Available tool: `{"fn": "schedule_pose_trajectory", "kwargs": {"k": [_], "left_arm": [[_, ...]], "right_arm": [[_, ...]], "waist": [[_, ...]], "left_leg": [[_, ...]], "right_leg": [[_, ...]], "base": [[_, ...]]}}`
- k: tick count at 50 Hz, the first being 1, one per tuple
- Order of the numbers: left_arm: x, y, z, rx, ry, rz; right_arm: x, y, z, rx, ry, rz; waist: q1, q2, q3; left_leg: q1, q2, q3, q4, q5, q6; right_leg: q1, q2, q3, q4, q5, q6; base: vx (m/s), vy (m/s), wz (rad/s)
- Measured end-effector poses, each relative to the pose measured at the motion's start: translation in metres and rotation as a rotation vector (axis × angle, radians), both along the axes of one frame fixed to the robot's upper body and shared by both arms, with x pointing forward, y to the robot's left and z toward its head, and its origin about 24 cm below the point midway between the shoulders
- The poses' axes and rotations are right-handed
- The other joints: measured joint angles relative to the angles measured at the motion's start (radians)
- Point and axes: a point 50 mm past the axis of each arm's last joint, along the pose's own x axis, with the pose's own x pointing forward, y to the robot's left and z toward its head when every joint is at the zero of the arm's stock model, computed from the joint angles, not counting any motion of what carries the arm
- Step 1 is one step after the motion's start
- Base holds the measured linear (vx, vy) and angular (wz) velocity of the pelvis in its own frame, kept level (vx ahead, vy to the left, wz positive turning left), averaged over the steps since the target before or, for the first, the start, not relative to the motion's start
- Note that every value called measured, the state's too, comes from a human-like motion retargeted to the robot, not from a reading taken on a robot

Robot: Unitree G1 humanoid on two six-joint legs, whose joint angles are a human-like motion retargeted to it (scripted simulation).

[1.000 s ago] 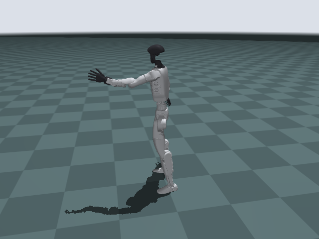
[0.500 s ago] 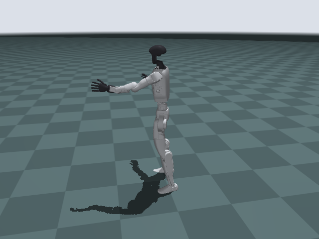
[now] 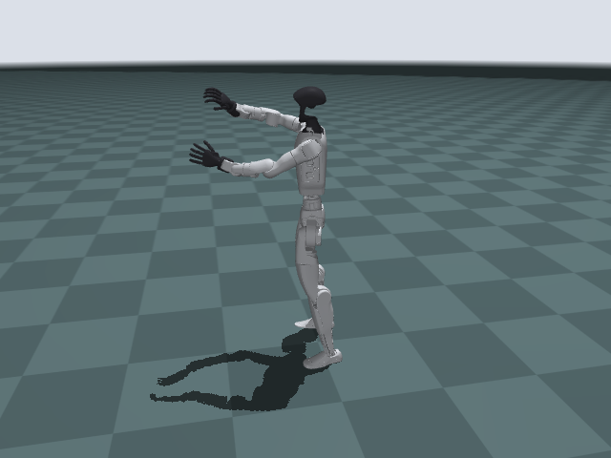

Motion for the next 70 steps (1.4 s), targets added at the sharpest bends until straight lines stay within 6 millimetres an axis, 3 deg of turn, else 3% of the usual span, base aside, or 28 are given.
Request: {"fn": "schedule_pose_trajectory", "kwargs": {"k": [5,9,20,27,37,53,70], "left_arm": [[-0.003,-0.022,0.004,-0.029,-0.020,-0.088],[-0.006,-0.034,0.007,-0.043,-0.031,-0.142],[-0.012,-0.049,0.012,-0.061,-0.056,-0.236],[-0.014,-0.051,0.011,-0.048,-0.064,-0.249],[-0.013,-0.052,0.011,-0.045,-0.058,-0.243],[-0.012,-0.051,0.008,-0.026,-0.057,-0.228],[-0.011,-0.047,0.006,0.011,-0.054,-0.221]], "right_arm": [[-0.007,0.049,0.000,-0.221,-0.018,0.080],[-0.013,0.076,-0.003,-0.286,-0.027,0.151],[-0.015,0.112,-0.026,-0.401,-0.059,0.212],[-0.012,0.115,-0.037,-0.452,-0.086,0.210],[-0.009,0.107,-0.031,-0.451,-0.113,0.176],[-0.019,0.114,-0.029,-0.498,-0.118,0.240],[-0.021,0.108,-0.022,-0.509,-0.118,0.222]], "waist": [[0.032,-0.005,-0.004],[0.052,-0.008,-0.004],[0.087,-0.023,-0.002],[0.101,-0.029,0.002],[0.115,-0.035,0.011],[0.109,-0.059,0.009],[0.106,-0.069,0.002]], "left_leg": [[-0.009,-0.001,-0.016,0.003,0.001,-0.004],[-0.014,-0.004,-0.028,0.004,0.002,-0.003],[-0.017,-0.016,-0.045,0.005,0.004,0.001],[-0.019,-0.019,-0.049,0.004,0.007,0.001],[-0.020,-0.022,-0.051,0.001,0.010,-0.001],[-0.022,-0.023,-0.052,0.000,0.012,-0.004],[-0.022,-0.020,-0.051,0.001,0.012,-0.007]], "right_leg": [[0.004,-0.004,-0.017,-0.003,0.000,0.000],[0.008,-0.009,-0.028,-0.003,-0.002,0.000],[0.015,-0.024,-0.041,-0.003,-0.003,0.000],[0.016,-0.028,-0.044,-0.004,0.000,0.000],[0.016,-0.030,-0.046,-0.007,0.006,0.000],[0.015,-0.030,-0.047,-0.009,0.009,0.000],[0.015,-0.027,-0.046,-0.010,0.009,0.000]], "base": [[0.00,0.00,0.08],[0.00,0.00,0.00],[0.00,0.00,0.00],[0.00,0.00,0.00],[0.00,0.00,0.00],[0.00,0.00,0.00],[0.00,0.00,0.00]]}}
